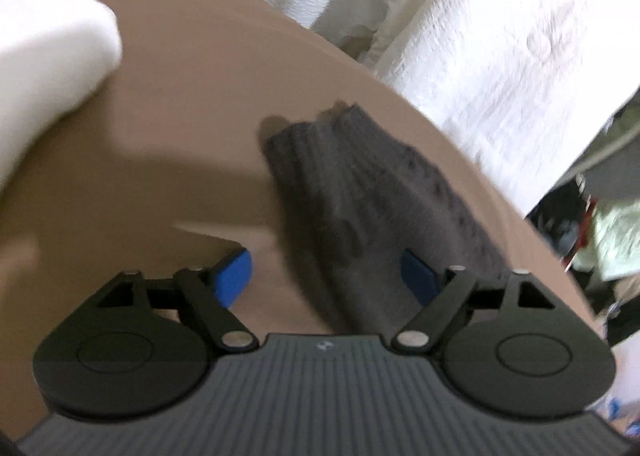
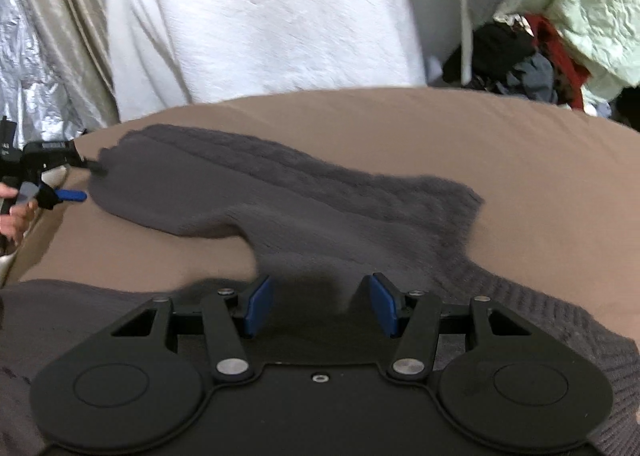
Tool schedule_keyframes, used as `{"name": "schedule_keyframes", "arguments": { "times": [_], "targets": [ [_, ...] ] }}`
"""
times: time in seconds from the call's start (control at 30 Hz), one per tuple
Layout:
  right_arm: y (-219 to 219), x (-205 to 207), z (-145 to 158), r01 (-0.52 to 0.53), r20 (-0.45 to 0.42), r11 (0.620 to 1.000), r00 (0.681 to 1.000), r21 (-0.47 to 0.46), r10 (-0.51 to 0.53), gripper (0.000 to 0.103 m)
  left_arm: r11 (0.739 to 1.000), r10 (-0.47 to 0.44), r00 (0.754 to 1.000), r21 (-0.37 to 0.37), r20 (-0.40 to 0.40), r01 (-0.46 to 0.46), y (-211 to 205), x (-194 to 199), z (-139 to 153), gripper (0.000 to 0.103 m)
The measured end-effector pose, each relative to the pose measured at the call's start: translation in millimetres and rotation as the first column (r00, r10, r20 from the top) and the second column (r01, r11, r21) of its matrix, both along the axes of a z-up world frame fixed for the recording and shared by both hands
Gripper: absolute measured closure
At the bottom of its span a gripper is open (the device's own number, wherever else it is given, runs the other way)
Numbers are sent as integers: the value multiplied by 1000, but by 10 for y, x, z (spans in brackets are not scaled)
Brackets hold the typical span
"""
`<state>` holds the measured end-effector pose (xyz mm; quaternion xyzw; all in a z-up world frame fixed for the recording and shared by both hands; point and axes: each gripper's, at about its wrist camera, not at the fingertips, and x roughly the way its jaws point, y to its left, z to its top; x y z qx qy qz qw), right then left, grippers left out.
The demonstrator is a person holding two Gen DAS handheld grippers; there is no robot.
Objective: Fold clothes
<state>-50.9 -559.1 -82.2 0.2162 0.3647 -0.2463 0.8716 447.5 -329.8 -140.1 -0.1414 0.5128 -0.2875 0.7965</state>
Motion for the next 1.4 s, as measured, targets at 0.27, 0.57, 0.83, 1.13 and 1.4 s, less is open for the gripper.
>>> {"name": "schedule_keyframes", "arguments": {
  "times": [0.27, 0.57, 0.83, 1.13, 1.4],
  "targets": [
    [-118, 129, -367, 59, -55, 998, 997, 9, -58, 40, 981, -169, 986, -99, 3, 169, -394, -241, 2, 93],
    [-93, 155, -362, 80, -62, 997, 995, -5, -80, 39, 734, -500, 819, -364, 282, 573, 75, -1651, 1181, 93],
    [23, -66, -371, 157, 35, 988, 987, 10, -157, 38, 610, -681, 624, -175, 382, 773, 1588, -3103, 1161, 92],
    [233, -295, -388, 202, 10, 979, 979, -27, -201, 38, 738, -669, 720, 276, 185, 615, 1892, -3571, 561, 81],
    [586, -345, -76, 372, -3, 928, 928, 21, -372, 36, 835, -545, 822, 199, 165, 514, 2541, -3579, 847, 49]
  ]
}}
